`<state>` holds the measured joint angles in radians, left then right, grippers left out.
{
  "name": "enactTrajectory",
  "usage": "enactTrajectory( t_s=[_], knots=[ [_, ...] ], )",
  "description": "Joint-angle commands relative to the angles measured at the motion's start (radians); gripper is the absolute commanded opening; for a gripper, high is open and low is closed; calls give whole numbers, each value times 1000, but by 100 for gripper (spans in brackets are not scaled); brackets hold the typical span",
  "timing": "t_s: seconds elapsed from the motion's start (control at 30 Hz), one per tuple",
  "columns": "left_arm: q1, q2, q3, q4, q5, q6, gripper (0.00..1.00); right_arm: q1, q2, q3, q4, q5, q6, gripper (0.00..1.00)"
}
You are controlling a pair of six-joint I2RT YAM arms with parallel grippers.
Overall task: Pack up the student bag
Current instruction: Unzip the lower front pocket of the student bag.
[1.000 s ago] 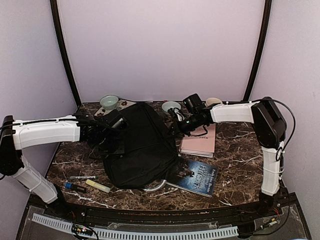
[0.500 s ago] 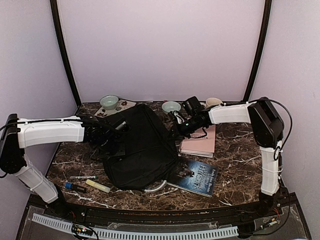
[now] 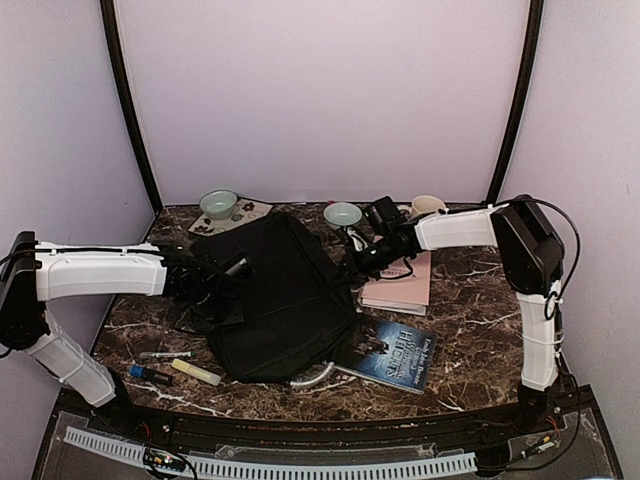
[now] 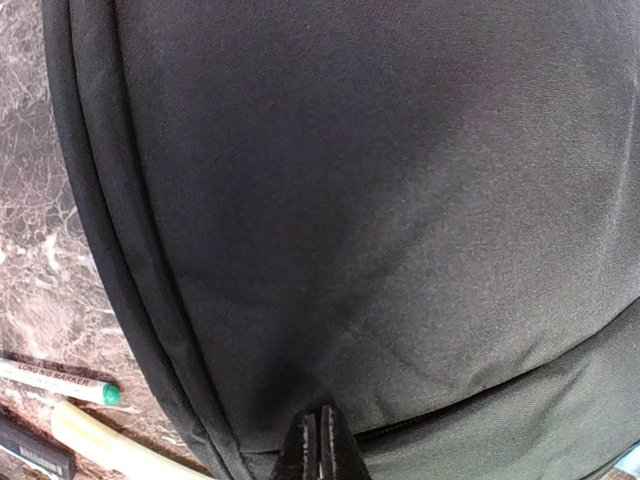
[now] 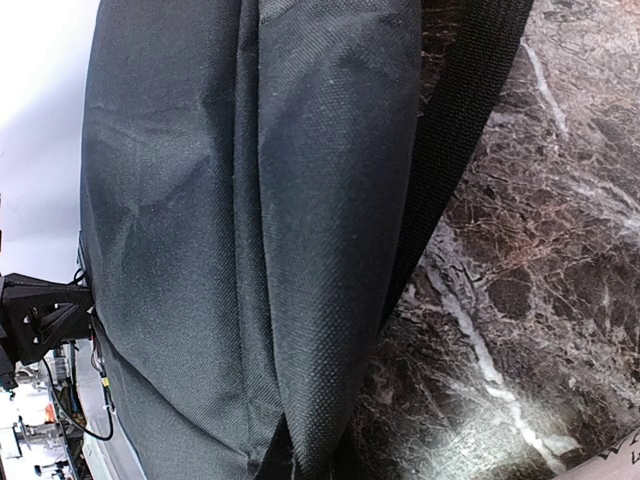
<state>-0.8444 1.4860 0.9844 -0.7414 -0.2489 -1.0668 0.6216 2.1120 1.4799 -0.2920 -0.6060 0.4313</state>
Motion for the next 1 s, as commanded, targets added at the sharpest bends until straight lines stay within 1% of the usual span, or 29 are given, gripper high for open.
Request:
enactTrajectory(
  t_s=[0.0,0.2,0.27,0.33,0.4,0.43,0.47,0.5,0.67,0.8,0.83,0.9,0.97],
  knots=[
    [4,-30,-52,-95,19,-32,0,-22,20,34,-9,47,-7,0],
    [3,-39,-83,-86,29,-60,1,-23,20,59,-47,82,-32,0],
    [4,-42,-88,-86,31,-61,4,-22,20,69,-61,88,-40,4],
    [4,-45,-89,-88,30,-62,11,-22,19,79,-77,93,-48,9],
    [4,-50,-88,-91,30,-61,21,-23,16,85,-91,99,-54,13],
    [4,-52,-86,-94,28,-60,25,-22,15,89,-98,102,-58,14],
    [4,-55,-84,-96,26,-60,28,-22,12,93,-107,104,-62,15],
    [4,-59,-82,-102,22,-59,34,-22,9,96,-113,107,-64,16],
    [4,-89,-76,-155,-5,-84,56,-23,-6,119,-170,137,-95,20],
    [4,-104,-70,-227,-31,-113,70,-22,-16,150,-249,167,-139,24],
    [4,-107,-68,-248,-37,-130,72,-23,-19,161,-277,169,-151,30],
    [4,-112,-67,-287,-43,-148,74,-23,-34,162,-299,171,-163,44],
    [4,-119,-72,-324,-47,-179,75,-23,-60,153,-301,184,-170,53]
  ],
)
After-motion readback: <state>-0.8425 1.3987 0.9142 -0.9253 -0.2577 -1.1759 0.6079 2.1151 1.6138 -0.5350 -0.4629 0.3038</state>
